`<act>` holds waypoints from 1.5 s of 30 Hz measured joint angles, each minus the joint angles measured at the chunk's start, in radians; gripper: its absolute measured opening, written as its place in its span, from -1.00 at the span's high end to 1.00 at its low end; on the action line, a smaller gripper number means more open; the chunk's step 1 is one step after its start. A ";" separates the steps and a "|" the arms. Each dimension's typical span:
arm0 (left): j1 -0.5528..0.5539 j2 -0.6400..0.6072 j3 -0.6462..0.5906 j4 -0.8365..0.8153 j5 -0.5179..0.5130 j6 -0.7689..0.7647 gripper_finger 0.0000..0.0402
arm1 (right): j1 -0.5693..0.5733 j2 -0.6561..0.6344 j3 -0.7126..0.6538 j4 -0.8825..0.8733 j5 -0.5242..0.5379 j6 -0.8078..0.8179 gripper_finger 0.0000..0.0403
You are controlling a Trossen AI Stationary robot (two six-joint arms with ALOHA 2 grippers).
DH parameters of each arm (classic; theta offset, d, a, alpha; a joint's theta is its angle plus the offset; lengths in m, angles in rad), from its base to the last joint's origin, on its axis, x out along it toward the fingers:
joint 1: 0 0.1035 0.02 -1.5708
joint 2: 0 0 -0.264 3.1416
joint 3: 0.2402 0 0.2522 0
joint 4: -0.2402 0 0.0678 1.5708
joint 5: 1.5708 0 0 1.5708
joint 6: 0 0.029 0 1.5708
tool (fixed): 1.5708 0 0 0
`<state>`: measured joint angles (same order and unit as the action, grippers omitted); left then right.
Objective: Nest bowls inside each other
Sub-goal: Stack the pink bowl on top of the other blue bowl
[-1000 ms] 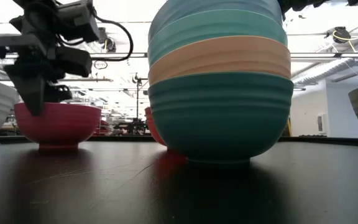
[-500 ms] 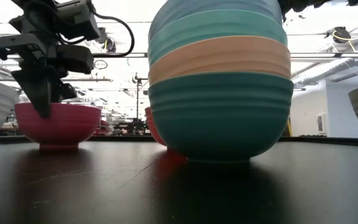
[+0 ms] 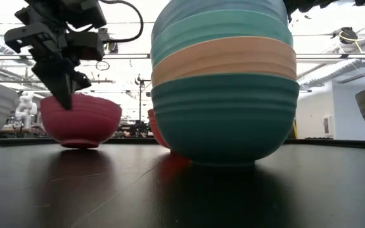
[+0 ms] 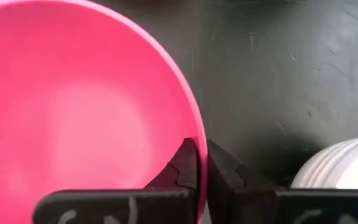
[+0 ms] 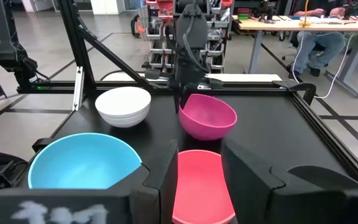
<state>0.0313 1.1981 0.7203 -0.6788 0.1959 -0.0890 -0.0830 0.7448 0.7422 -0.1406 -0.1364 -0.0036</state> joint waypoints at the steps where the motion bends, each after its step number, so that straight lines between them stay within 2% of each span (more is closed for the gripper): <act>1: -0.001 0.000 0.010 -0.006 -0.008 0.002 0.95 | 0.000 0.000 0.000 -0.001 0.000 0.000 0.42; 3: 0.001 0.000 0.033 -0.009 -0.013 0.002 0.97 | 0.000 0.000 0.000 -0.006 0.000 0.000 0.42; 11: -0.022 0.000 0.116 -0.036 -0.158 0.005 0.97 | 0.000 0.000 -0.032 -0.001 0.000 0.000 0.42; 16: -0.042 0.000 0.191 -0.058 -0.183 0.012 0.97 | 0.000 0.000 -0.049 0.001 0.000 0.000 0.42; 22: -0.086 0.029 0.338 -0.126 -0.204 0.008 0.97 | 0.000 0.000 -0.049 0.018 0.000 0.000 0.42; 28: -0.150 0.126 0.533 -0.239 -0.272 0.016 0.97 | 0.000 0.000 -0.049 0.022 0.000 0.000 0.42; 32: -0.188 0.216 0.657 -0.277 -0.275 0.034 0.97 | 0.000 0.000 -0.049 0.024 0.001 0.008 0.42; 45: -0.293 0.484 1.005 -0.380 -0.196 0.054 0.97 | 0.000 0.000 -0.049 0.019 0.004 0.030 0.42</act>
<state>-0.2621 1.6825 1.7256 -1.0584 -0.0001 -0.0348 -0.0834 0.7452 0.6933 -0.1214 -0.1322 0.0263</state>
